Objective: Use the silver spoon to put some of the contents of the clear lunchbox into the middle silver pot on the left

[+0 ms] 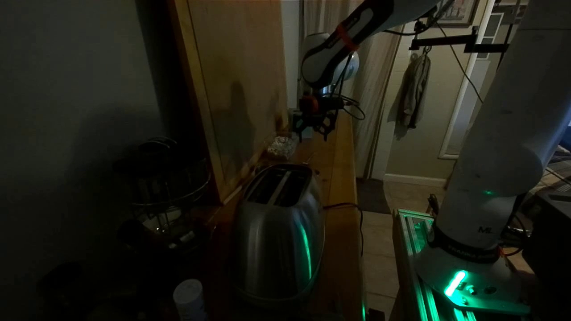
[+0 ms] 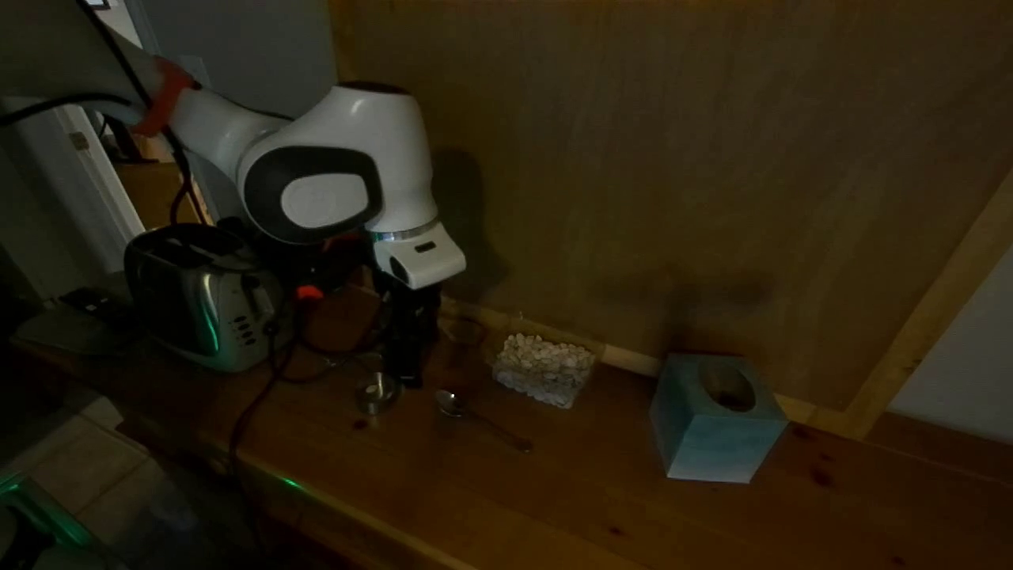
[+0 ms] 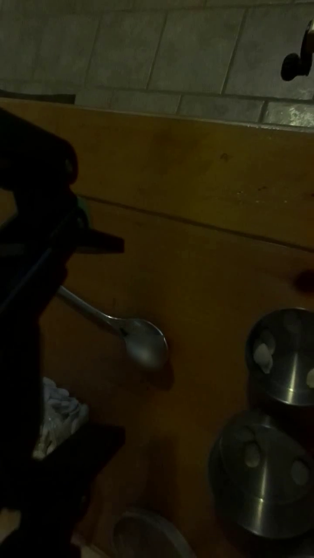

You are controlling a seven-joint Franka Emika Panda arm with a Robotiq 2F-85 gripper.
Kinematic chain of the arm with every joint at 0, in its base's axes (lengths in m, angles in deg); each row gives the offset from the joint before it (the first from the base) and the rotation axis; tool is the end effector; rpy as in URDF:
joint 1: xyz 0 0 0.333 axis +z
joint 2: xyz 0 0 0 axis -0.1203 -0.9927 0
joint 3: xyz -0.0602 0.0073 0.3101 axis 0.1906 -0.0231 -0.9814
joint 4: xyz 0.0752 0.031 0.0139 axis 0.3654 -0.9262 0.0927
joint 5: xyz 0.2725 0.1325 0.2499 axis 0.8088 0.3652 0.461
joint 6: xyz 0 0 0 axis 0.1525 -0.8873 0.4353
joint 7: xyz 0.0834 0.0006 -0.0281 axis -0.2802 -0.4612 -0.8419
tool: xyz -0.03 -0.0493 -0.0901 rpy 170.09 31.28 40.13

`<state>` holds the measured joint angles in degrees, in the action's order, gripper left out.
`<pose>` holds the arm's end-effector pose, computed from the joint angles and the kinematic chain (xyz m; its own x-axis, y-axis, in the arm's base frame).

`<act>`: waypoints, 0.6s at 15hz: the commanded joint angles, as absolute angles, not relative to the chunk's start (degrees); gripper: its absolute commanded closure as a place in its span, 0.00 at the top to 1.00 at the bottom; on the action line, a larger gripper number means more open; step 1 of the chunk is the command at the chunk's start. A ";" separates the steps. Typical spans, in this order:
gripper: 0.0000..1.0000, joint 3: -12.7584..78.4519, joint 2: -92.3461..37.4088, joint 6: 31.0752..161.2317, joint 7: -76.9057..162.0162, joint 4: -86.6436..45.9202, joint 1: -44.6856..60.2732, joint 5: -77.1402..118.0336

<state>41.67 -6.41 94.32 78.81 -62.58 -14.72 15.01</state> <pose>0.4082 -0.2832 0.3671 0.3474 -0.9331 0.0925 -0.9377 -0.3448 0.0436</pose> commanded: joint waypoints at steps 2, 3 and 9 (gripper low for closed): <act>1.00 44.04 -12.75 95.56 84.65 -58.08 -14.36 16.67; 1.00 44.56 -14.18 95.72 85.83 -57.04 -14.26 16.85; 1.00 47.32 -24.12 96.36 86.99 -50.63 -13.59 20.65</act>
